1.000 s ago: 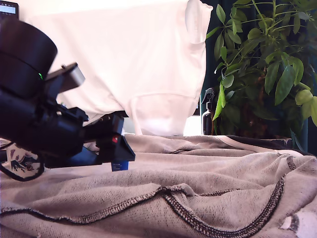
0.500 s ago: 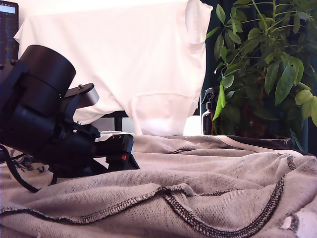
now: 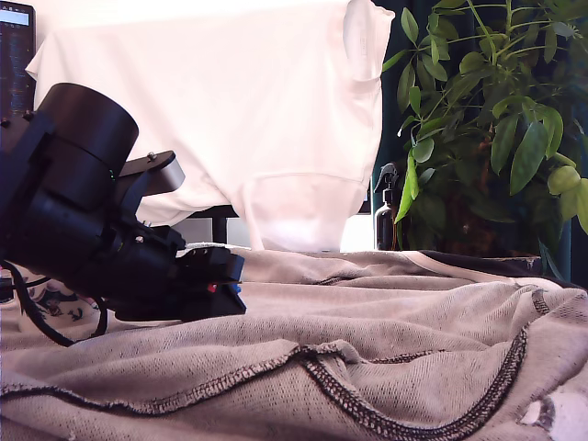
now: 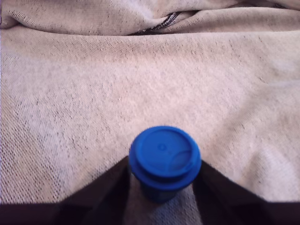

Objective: Pick the blue coffee capsule and place it inside the blue coffee cup

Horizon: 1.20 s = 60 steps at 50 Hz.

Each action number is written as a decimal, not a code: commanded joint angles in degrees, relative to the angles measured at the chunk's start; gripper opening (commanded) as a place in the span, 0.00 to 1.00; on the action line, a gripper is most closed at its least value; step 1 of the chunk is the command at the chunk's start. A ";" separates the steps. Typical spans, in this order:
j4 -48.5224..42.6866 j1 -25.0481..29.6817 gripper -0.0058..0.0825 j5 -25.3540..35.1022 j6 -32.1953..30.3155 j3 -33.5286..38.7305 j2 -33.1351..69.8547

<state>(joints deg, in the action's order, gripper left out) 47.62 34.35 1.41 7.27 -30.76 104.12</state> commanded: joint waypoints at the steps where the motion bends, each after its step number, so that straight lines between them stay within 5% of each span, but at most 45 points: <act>1: 0.44 -0.02 0.20 0.09 -0.24 -0.46 1.31; 31: 3.06 -2.82 0.19 1.16 -0.24 -0.46 -10.88; 60: -26.36 -13.86 0.19 -0.04 -0.26 -0.46 -33.55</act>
<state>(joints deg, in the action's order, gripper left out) 22.59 21.23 1.65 7.27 -31.38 71.57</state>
